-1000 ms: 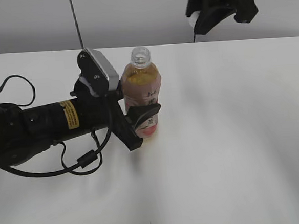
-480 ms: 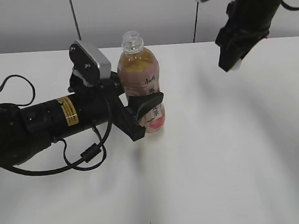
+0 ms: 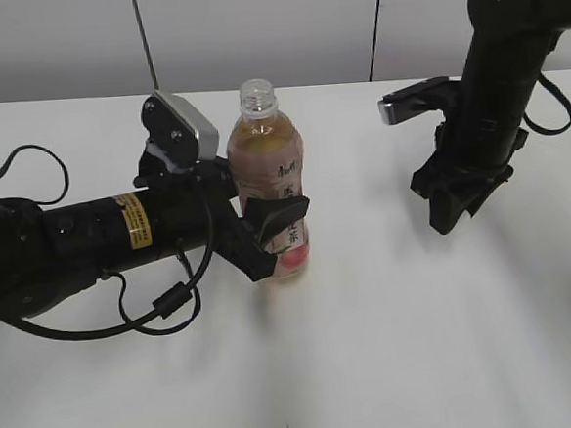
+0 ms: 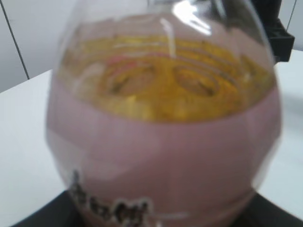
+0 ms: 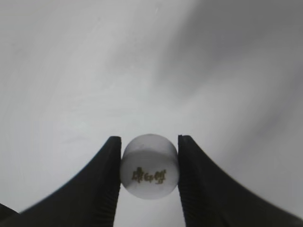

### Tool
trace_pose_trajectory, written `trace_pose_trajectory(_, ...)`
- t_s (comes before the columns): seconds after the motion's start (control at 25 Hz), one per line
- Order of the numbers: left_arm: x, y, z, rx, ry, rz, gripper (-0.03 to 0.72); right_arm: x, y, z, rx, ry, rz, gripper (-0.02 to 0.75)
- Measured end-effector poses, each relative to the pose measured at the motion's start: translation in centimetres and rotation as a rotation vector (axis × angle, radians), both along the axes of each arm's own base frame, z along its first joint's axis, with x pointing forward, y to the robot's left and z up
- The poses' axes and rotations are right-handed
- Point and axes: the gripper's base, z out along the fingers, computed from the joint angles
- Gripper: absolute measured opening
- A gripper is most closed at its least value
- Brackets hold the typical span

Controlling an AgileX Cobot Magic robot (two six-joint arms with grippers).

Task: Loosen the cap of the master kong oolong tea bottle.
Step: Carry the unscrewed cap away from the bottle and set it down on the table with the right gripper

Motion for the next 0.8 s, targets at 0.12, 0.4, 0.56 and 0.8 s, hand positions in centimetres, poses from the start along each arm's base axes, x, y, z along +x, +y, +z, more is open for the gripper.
trace_pose_trajectory(0.12, 0.0, 0.0, 0.0, 0.0, 0.008, -0.001, 0.38, 0.3, 0.0, -1.9, -0.01, 0.024, -0.017, 0.276)
trace_pose_trajectory(0.4, 0.0, -0.2, -1.5, -0.022, 0.036, -0.009, 0.38, 1.1, 0.2, -4.8, -0.013, 0.024, -0.077, 0.276)
trace_pose_trajectory(0.56, 0.0, -0.3, -2.6, -0.029, 0.056, -0.016, 0.38, 1.3, 0.3, -5.6, -0.007, 0.024, -0.089, 0.276)
trace_pose_trajectory(0.8, 0.0, -0.3, -2.8, -0.037, 0.059, -0.019, 0.38, 1.7, 0.4, -5.6, 0.004, -0.013, -0.101, 0.275)
